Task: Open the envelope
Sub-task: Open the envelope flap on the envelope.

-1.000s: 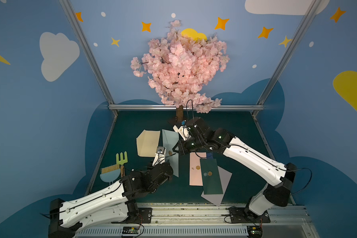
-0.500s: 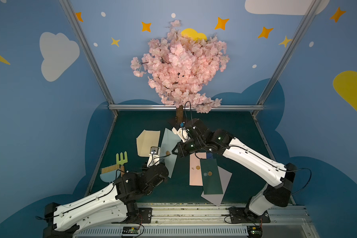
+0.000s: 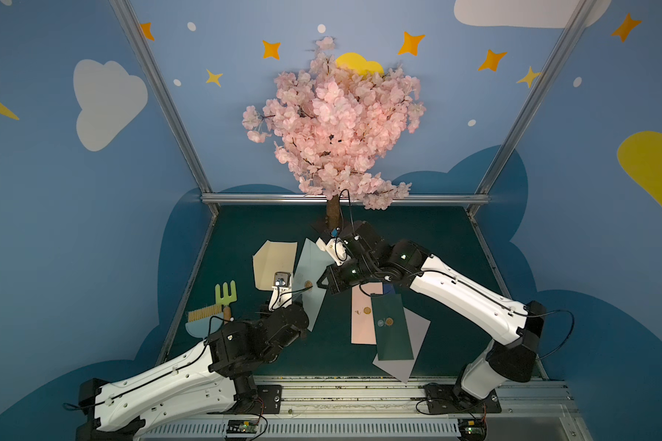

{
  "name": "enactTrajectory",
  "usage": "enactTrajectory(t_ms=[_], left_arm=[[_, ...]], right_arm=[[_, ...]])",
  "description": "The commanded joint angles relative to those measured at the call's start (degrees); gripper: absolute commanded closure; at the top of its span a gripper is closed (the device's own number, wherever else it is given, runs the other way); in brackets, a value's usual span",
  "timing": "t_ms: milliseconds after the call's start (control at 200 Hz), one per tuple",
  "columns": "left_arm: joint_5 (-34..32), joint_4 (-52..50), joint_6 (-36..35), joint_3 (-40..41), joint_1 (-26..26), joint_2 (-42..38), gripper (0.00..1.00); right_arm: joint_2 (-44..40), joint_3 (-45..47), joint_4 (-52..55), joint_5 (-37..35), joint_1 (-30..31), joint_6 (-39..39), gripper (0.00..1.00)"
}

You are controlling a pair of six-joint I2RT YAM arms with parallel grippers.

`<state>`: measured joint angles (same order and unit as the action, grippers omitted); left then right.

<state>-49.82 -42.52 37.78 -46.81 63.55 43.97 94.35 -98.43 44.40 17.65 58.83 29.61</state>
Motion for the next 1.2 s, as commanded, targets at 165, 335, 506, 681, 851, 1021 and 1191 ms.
enactTrajectory(t_ms=[165, 335, 506, 681, 851, 1021, 1191], left_arm=[[-3.1, -2.3, 1.1, -0.5, 0.0, -1.4, 0.52], [-3.8, -3.3, 1.4, -0.6, -0.1, -2.3, 0.51], [-4.5, -4.4, 1.9, -0.3, -0.1, -3.8, 0.51], [-5.1, -5.5, 2.5, -0.1, -0.1, -4.7, 0.5], [-5.4, -5.9, 2.9, 0.3, -0.2, -5.4, 0.49], [-5.7, -7.1, 3.7, 0.4, -0.2, -5.9, 0.48], [-6.5, -9.3, 5.0, 0.8, -0.5, -7.6, 0.47]], right_arm=[[0.8, -1.1, 2.7, 1.4, 0.8, -0.5, 1.0], [0.8, -1.1, 3.0, 1.6, 0.8, -0.7, 1.0], [0.9, -1.1, 3.3, 2.3, 1.0, -0.9, 1.0], [0.9, -1.0, 3.5, 3.1, 1.2, -1.0, 1.0], [1.1, -1.0, 3.5, 3.6, 1.3, -1.1, 1.0], [1.0, -0.8, 3.5, 4.2, 1.3, -1.0, 1.0], [-0.2, -0.1, 2.4, 6.8, 1.4, -0.9, 1.0]])
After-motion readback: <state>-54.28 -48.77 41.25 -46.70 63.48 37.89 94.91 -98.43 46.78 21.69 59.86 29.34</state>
